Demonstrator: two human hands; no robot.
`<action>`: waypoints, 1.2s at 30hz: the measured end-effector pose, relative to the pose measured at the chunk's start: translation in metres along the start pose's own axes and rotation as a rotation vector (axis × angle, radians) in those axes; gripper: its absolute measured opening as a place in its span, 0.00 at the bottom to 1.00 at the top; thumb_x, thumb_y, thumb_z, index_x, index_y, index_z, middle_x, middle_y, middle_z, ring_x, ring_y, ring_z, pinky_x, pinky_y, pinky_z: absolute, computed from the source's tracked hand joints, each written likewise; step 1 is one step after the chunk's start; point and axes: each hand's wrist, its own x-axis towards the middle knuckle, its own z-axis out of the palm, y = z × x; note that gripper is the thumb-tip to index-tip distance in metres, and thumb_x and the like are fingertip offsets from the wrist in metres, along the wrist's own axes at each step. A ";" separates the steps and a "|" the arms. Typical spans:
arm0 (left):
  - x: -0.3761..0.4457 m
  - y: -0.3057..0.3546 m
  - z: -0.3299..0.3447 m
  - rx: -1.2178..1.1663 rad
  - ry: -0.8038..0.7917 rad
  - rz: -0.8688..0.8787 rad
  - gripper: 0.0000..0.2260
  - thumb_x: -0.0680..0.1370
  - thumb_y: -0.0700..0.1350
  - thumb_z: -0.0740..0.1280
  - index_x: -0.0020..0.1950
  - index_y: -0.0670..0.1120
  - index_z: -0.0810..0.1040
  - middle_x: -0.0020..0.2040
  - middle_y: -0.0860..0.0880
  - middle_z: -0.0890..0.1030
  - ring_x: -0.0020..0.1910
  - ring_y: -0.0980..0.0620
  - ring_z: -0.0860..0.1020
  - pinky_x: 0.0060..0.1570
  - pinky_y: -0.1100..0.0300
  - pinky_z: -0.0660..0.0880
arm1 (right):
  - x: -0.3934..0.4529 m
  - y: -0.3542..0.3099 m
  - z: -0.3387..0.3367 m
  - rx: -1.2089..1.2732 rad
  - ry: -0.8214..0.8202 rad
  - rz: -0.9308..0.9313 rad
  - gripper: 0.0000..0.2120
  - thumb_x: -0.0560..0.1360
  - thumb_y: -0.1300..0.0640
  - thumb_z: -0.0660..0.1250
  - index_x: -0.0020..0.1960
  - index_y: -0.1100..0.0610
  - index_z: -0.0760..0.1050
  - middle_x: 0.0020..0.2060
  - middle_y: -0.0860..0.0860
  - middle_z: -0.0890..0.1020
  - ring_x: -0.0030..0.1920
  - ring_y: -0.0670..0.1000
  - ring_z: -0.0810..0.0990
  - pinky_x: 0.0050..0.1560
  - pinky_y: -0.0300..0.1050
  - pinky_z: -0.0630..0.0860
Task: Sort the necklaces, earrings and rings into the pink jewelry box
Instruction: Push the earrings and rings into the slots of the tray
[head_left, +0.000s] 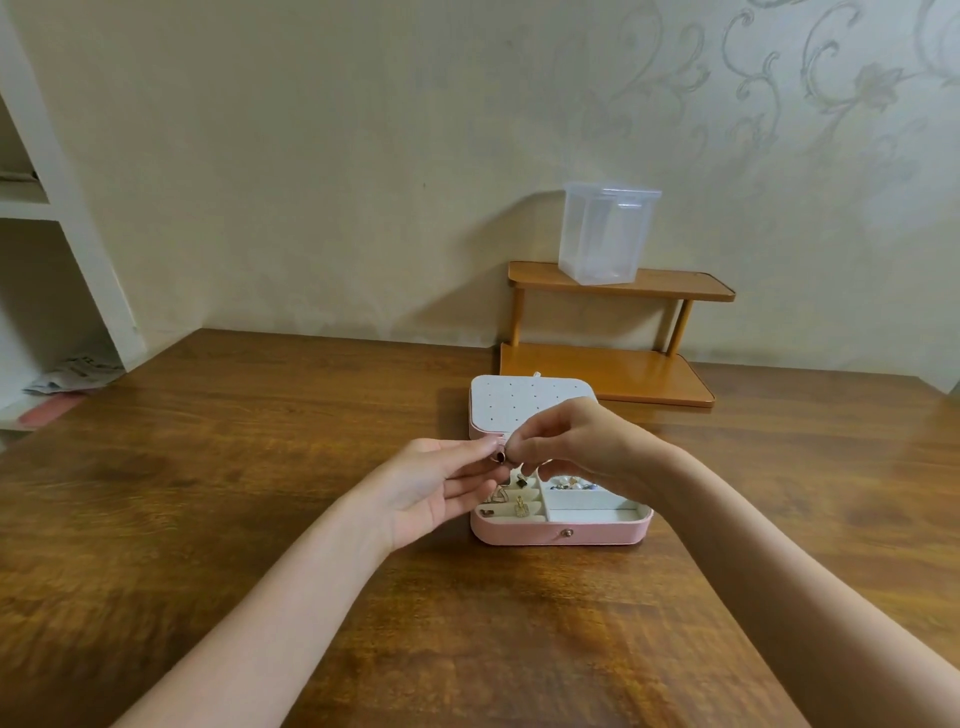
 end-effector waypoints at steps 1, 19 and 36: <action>0.000 0.000 0.000 0.002 -0.005 0.000 0.08 0.72 0.40 0.70 0.49 0.40 0.81 0.38 0.45 0.84 0.35 0.54 0.82 0.34 0.64 0.79 | 0.000 0.000 0.000 0.005 -0.011 0.011 0.04 0.73 0.64 0.68 0.46 0.64 0.80 0.39 0.54 0.82 0.39 0.47 0.78 0.41 0.37 0.76; 0.001 0.002 -0.021 0.609 0.322 0.258 0.07 0.78 0.38 0.62 0.47 0.45 0.80 0.43 0.49 0.83 0.43 0.55 0.81 0.42 0.64 0.77 | 0.011 0.012 -0.033 -0.703 0.246 0.078 0.07 0.73 0.61 0.68 0.48 0.63 0.81 0.33 0.50 0.80 0.30 0.43 0.76 0.30 0.30 0.71; -0.004 -0.011 -0.045 1.383 0.289 0.382 0.04 0.74 0.47 0.69 0.48 0.51 0.81 0.47 0.54 0.80 0.44 0.59 0.76 0.46 0.64 0.75 | 0.026 -0.013 0.034 -0.625 0.070 -0.233 0.05 0.74 0.61 0.67 0.46 0.60 0.81 0.33 0.48 0.79 0.29 0.41 0.75 0.31 0.31 0.72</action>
